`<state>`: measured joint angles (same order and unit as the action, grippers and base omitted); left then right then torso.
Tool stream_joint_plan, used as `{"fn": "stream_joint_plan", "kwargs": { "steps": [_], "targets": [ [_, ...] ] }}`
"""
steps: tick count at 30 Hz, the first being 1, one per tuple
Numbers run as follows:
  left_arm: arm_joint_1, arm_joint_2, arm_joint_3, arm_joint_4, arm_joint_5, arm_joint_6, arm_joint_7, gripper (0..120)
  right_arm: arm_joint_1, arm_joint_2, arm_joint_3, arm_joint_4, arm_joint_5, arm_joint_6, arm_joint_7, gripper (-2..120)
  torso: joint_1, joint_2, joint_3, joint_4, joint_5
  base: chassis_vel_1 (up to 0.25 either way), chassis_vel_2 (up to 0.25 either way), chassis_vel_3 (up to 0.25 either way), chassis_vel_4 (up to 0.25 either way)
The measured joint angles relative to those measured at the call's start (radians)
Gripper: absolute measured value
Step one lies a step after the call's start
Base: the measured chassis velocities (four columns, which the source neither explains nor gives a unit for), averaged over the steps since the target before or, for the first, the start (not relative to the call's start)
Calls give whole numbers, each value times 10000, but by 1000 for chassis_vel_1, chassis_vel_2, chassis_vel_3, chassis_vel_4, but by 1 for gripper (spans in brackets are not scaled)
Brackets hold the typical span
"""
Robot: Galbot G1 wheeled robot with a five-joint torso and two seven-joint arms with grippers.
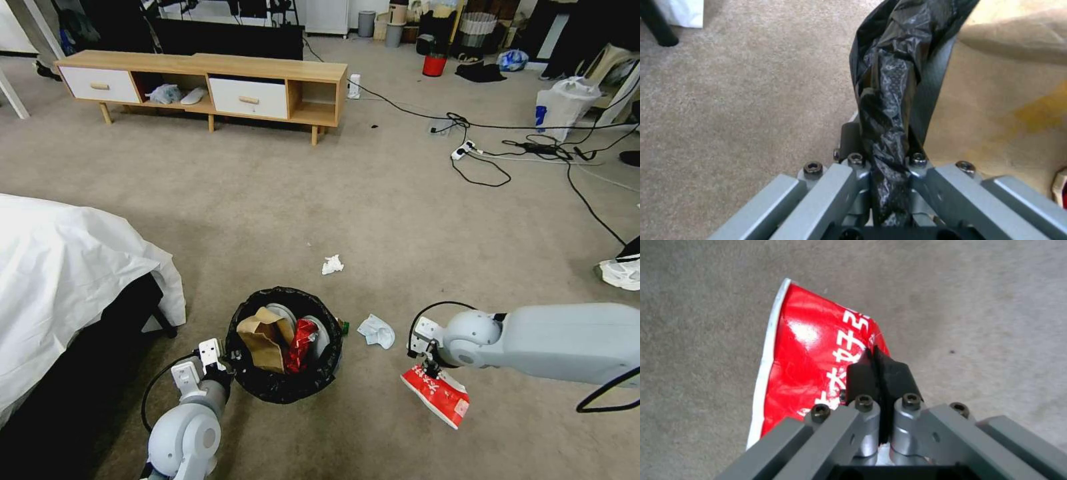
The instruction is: Pick up the trash bin, then pick up the garbage from the floor and place it into the trash bin.
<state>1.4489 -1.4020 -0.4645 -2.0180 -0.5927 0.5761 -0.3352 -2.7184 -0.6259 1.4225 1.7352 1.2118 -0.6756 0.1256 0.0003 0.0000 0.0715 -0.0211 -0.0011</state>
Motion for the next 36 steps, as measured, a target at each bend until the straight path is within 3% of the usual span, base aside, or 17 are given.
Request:
{"fn": "stream_joint_plan", "kwargs": {
  "steps": [7, 13, 14, 16, 17, 20, 23, 36],
  "targets": [
    [55, 70, 157, -257, -313, 231, -209, 1, 1192, 1067, -552, 1044, -339, 67, -2, 0, 0, -1, 1, -1, -1, 0, 0, 0, 0],
    [141, 236, 274, -543, -850, 521, -643, 1, 3544, 3079, -1963, 2401, -1233, 370, -285, 0, 0, -3, -1, 3, 1, 0, 0, 0, 0],
    [141, 236, 274, -543, -850, 521, -643, 1, 3544, 3079, -1963, 2401, -1233, 370, -285, 0, 0, -3, -1, 3, 1, 0, 0, 0, 0],
    [145, 294, 338, -639, -1056, 649, -813, 1, 4526, 3885, -2605, 2924, -1567, 475, -480, 0, 0, -3, -1, -9, 0, 0, 0, 0, 0],
    [145, 294, 338, -639, -1056, 649, -813, 1, 4526, 3885, -2605, 2924, -1567, 475, -480, 0, 0, -3, -1, -9, 0, 0, 0, 0, 0],
    [127, 378, 426, -784, -1588, 930, -1219, 1, 5684, 4988, -3044, 3735, -1809, 596, -598, 0, 0, -2, -1, -1, 2, 0, 0, 0, 0],
    [97, 438, 503, -847, -1892, 1102, -1488, 1, 6269, 5540, -3128, 4213, -1820, 647, -599, 0, 0, -3, -2, 1, 2, 0, 0, 0, 0],
    [-232, 497, 717, -676, -2273, 1344, -1922, 1, 7282, 6347, -3180, 5232, -1768, 837, -567, 0, 0, -1, -1, 0, 2, 0, 0, 0, 0]
  ]
}}
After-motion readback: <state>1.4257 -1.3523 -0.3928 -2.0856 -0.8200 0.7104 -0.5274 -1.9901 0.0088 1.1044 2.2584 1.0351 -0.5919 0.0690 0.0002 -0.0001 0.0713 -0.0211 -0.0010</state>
